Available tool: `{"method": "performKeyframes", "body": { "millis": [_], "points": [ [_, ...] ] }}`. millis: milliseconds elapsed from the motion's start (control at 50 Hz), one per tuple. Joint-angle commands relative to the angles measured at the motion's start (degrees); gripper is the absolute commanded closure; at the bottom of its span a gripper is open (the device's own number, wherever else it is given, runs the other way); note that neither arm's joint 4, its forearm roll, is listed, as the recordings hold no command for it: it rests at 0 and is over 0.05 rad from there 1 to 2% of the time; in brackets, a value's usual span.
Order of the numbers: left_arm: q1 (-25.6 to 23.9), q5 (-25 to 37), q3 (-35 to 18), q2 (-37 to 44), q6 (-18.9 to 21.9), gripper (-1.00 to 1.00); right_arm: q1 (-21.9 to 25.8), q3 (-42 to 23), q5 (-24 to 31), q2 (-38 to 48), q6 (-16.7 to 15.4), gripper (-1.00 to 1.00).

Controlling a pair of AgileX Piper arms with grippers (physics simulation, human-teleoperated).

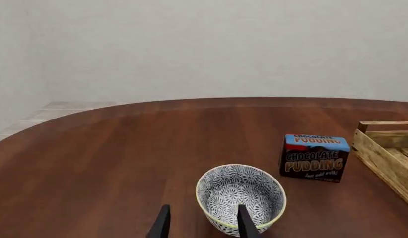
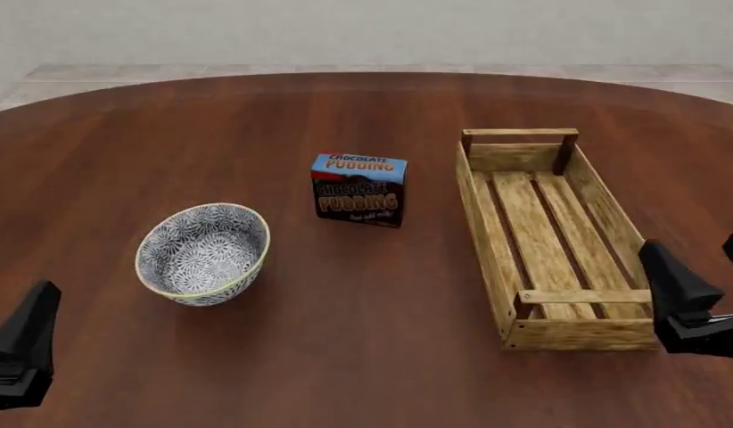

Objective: Pick up the bowl on the left and put it in the tray.

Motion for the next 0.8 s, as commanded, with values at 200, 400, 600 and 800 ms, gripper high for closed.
{"method": "performKeyframes", "body": {
  "millis": [200,400,600,800],
  "points": [
    [0.0,0.0,0.0,0.0,0.0,-1.0,5.7,-11.1,1.2,11.1,-3.3,-1.0],
    [0.0,0.0,0.0,0.0,0.0,-1.0,6.5,-17.7,2.3,16.8,-7.5,-1.0],
    [0.0,0.0,0.0,0.0,0.0,-1.0,8.7,-22.8,2.5,22.4,-8.2,-1.0],
    [0.0,0.0,0.0,0.0,0.0,-1.0,10.7,-27.0,4.2,25.5,-8.9,-1.0]
  ]
}}
